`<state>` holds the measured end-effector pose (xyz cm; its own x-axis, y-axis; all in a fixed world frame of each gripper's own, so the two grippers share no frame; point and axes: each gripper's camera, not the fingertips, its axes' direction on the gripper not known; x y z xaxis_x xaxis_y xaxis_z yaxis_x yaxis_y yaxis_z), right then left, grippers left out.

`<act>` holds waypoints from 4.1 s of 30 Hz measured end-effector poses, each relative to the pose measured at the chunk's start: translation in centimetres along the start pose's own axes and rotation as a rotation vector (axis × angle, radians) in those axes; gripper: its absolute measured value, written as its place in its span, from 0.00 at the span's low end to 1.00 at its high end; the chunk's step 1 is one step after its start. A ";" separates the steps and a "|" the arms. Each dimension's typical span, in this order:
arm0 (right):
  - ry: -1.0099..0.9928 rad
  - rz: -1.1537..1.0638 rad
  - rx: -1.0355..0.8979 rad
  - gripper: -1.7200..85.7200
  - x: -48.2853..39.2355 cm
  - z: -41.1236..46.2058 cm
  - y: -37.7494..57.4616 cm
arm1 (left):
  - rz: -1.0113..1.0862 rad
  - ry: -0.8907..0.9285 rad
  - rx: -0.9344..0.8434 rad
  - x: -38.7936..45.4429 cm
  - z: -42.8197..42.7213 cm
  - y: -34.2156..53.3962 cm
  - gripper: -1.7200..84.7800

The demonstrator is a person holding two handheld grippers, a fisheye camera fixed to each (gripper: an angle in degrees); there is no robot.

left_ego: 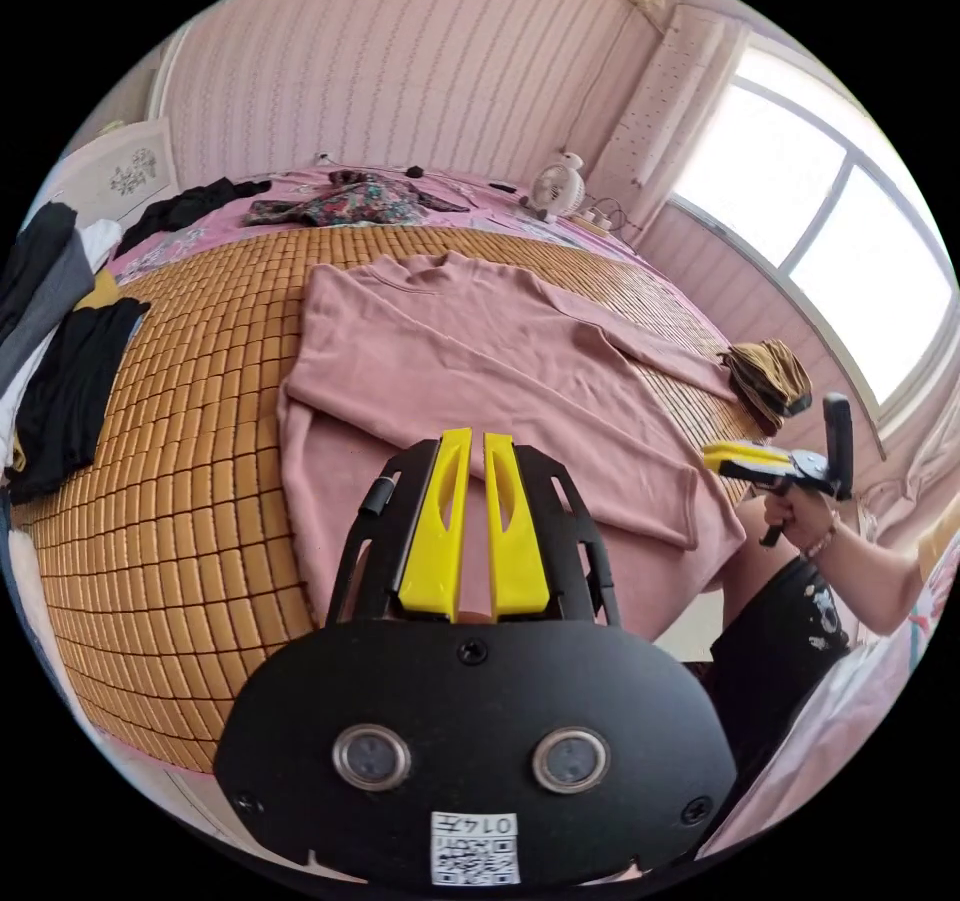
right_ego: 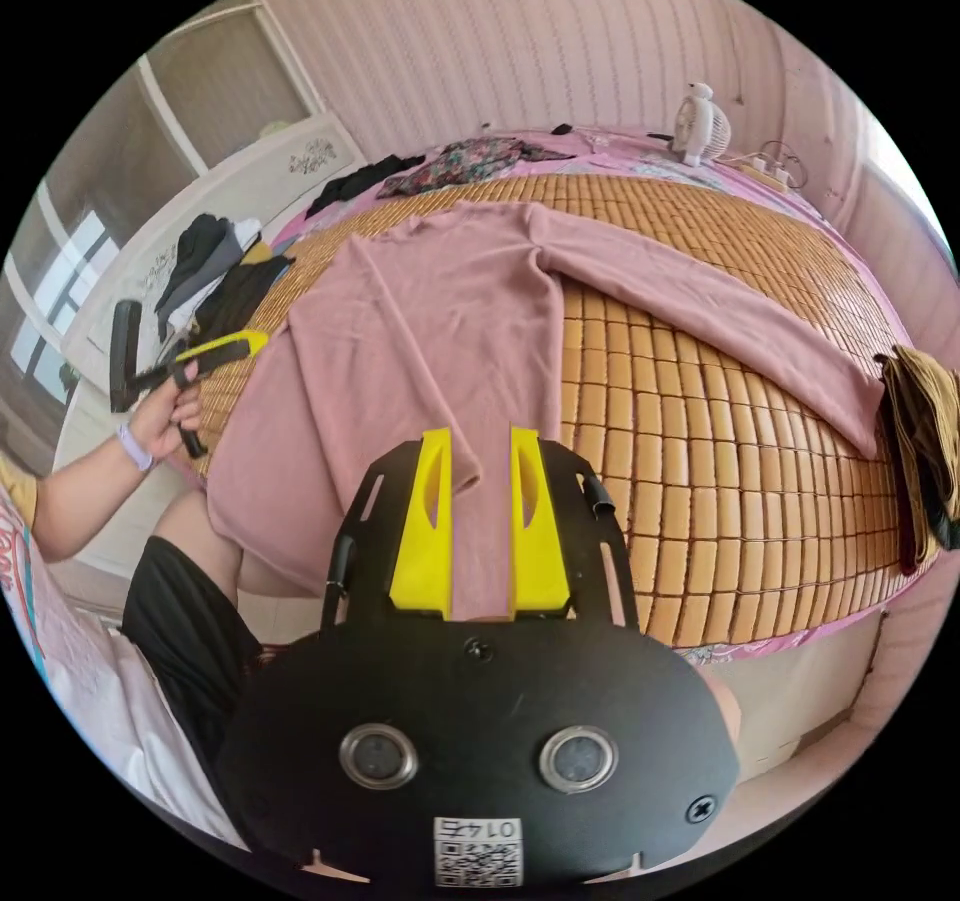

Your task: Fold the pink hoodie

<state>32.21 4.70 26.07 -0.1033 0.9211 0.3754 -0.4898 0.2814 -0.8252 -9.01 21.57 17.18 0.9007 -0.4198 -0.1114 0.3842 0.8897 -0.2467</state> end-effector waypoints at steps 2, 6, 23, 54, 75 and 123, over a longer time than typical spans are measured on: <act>0.029 0.118 0.110 0.16 4.3 -1.3 -1.1 | 0.101 0.052 -0.018 6.3 0.8 2.9 0.05; 0.248 0.349 0.111 0.18 15.8 -2.1 -4.4 | 0.234 0.091 -0.082 13.3 3.7 4.6 0.06; 0.494 0.780 0.166 0.11 38.1 -8.5 -6.0 | 0.250 0.026 -0.172 17.1 10.0 7.4 0.07; -0.708 -0.669 -0.046 0.09 -23.1 -11.1 13.6 | 0.001 0.077 -0.223 7.4 -8.5 9.5 0.07; -0.403 -0.612 -0.072 0.08 -26.5 -3.7 24.0 | -0.114 -0.185 -0.021 1.1 -8.0 -4.1 0.05; -0.324 -0.273 0.115 0.07 13.0 -11.4 5.8 | -0.025 0.116 0.203 -10.6 -20.7 -19.6 0.02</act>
<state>37.92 21.44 21.33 -0.2136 0.6798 0.7016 -0.6282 0.4544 -0.6316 -30.27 4.83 3.26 0.8659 -0.4492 -0.2201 0.4491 0.8919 -0.0533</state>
